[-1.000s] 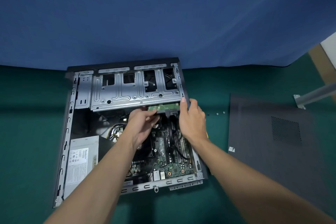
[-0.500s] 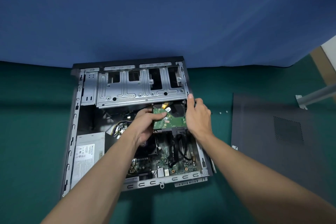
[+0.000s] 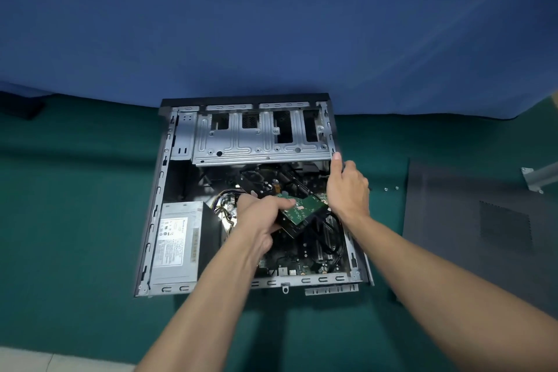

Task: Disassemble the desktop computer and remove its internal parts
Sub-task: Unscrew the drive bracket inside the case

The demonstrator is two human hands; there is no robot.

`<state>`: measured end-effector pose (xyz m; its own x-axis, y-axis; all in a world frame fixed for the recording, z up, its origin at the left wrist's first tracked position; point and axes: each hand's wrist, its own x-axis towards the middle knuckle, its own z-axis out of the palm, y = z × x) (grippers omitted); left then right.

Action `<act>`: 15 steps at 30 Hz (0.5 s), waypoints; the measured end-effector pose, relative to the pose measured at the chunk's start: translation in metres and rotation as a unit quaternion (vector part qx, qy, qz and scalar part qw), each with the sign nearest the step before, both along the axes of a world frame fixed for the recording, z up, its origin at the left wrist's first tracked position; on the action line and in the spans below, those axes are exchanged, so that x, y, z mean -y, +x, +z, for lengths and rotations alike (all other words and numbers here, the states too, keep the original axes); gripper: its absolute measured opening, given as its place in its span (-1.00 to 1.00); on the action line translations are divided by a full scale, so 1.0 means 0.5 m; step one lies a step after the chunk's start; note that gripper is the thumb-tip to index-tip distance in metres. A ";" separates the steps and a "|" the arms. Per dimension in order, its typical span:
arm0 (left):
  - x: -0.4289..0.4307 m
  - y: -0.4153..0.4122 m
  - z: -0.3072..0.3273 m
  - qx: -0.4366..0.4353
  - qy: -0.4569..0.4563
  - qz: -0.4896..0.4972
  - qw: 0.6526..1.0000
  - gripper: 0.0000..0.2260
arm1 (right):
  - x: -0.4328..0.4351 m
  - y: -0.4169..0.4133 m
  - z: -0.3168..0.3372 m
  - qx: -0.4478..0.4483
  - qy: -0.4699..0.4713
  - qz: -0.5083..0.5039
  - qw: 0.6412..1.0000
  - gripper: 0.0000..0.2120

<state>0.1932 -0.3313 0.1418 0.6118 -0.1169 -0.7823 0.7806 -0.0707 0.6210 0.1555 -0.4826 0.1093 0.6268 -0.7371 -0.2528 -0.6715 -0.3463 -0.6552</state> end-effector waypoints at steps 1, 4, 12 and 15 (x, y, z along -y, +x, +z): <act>0.002 -0.011 0.004 0.012 0.016 0.010 1.000 -0.40 | -0.001 -0.002 0.001 0.002 -0.004 0.000 1.000 -0.36; 0.002 -0.043 0.011 0.039 0.052 0.034 0.997 -0.43 | -0.004 -0.007 0.003 0.002 -0.017 -0.001 1.000 -0.37; -0.009 -0.066 0.073 0.208 0.091 0.054 0.972 -0.57 | -0.013 -0.025 0.005 0.050 -0.064 -0.016 0.997 -0.49; -0.014 -0.034 0.097 0.258 0.028 0.042 0.965 -0.66 | -0.023 -0.039 0.021 0.089 -0.120 -0.008 0.989 -0.61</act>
